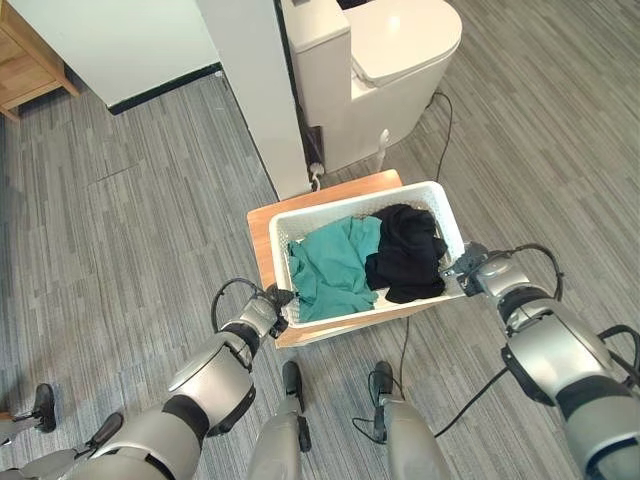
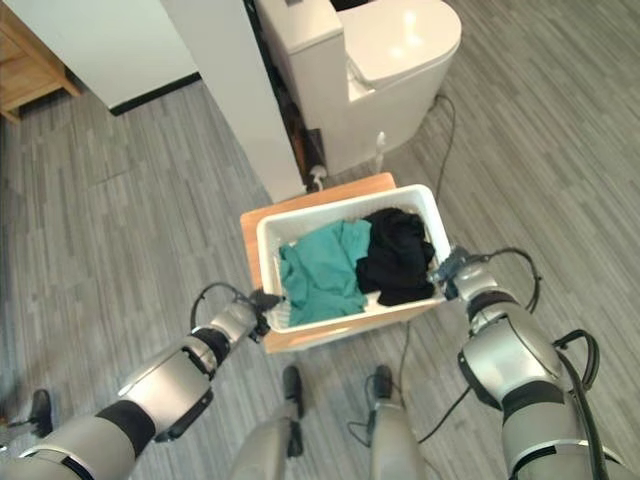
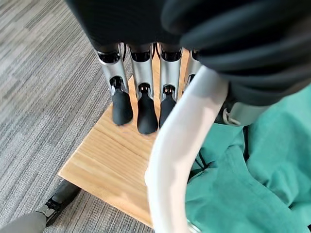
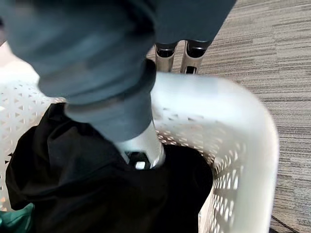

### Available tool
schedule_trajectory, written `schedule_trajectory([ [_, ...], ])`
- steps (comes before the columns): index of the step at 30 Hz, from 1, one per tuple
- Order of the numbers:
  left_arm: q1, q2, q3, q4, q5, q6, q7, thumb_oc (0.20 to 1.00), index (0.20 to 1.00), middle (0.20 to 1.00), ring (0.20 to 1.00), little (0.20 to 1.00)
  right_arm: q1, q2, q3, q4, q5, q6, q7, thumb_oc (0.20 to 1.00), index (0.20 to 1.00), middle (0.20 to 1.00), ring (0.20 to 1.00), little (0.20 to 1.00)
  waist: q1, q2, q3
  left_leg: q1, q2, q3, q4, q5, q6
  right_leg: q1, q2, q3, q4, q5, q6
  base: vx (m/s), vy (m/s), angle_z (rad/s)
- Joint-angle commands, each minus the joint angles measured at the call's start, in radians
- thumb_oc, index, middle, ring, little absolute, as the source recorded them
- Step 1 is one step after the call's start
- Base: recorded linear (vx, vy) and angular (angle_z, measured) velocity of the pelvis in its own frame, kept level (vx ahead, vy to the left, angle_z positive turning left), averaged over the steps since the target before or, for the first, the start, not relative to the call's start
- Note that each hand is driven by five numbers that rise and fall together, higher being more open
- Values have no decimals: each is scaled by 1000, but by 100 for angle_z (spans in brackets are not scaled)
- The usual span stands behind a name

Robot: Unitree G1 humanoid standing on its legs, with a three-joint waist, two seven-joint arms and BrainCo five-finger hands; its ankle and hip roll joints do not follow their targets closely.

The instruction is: Grab the laundry basket,head to the washer,open it,put in the laundry and shut it.

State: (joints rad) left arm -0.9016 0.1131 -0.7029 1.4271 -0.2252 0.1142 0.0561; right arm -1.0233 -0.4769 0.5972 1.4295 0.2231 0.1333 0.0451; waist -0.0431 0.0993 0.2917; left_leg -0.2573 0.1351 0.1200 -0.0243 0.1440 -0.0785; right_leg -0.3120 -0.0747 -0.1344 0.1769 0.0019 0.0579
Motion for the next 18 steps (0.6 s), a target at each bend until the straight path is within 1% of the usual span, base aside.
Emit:
schedule_trajectory([
  [1, -148, -92, -1, 42, 13, -52, -35, 200, 200, 200, 200, 200, -91, 15, 29, 38, 52, -32, 10, 432, 432, 432, 432, 432, 3, -22, 37, 15, -6, -22, -47, 9, 0, 27, -3, 48, -101, 27, 22, 0, 0, 0],
  [2, -145, -93, -3, 41, 13, -52, -35, 200, 200, 200, 200, 200, -89, 12, 26, 39, 56, -32, 10, 432, 432, 432, 432, 432, 3, -22, 38, 15, -6, -22, -47, 9, -1, 28, -3, 46, -100, 27, 22, 0, 0, 0],
  [3, -142, -93, -12, 35, 20, -55, -32, 200, 200, 200, 200, 200, -86, 4, 23, 39, 58, -34, 9, 200, 200, 200, 200, 200, 3, -22, 40, 14, -6, -24, -48, 10, -1, 28, -4, 45, -100, 27, 22, 0, 0, 0],
  [11, -147, -91, -34, 18, 53, -66, -26, 200, 200, 200, 200, 200, -78, -19, 32, 44, 29, -39, 11, 200, 200, 200, 200, 200, 8, -21, 44, 12, -6, -26, -49, 12, -1, 26, -4, 43, -102, 30, 23, -1, -1, 0],
  [18, -143, -90, -26, 16, 58, -74, -10, 200, 200, 200, 200, 200, -56, -29, 28, 23, 20, -51, 3, 200, 200, 200, 200, 200, 10, -22, 42, 12, -5, -27, -49, 12, -2, 28, -4, 41, -102, 29, 24, 0, 0, 0],
])
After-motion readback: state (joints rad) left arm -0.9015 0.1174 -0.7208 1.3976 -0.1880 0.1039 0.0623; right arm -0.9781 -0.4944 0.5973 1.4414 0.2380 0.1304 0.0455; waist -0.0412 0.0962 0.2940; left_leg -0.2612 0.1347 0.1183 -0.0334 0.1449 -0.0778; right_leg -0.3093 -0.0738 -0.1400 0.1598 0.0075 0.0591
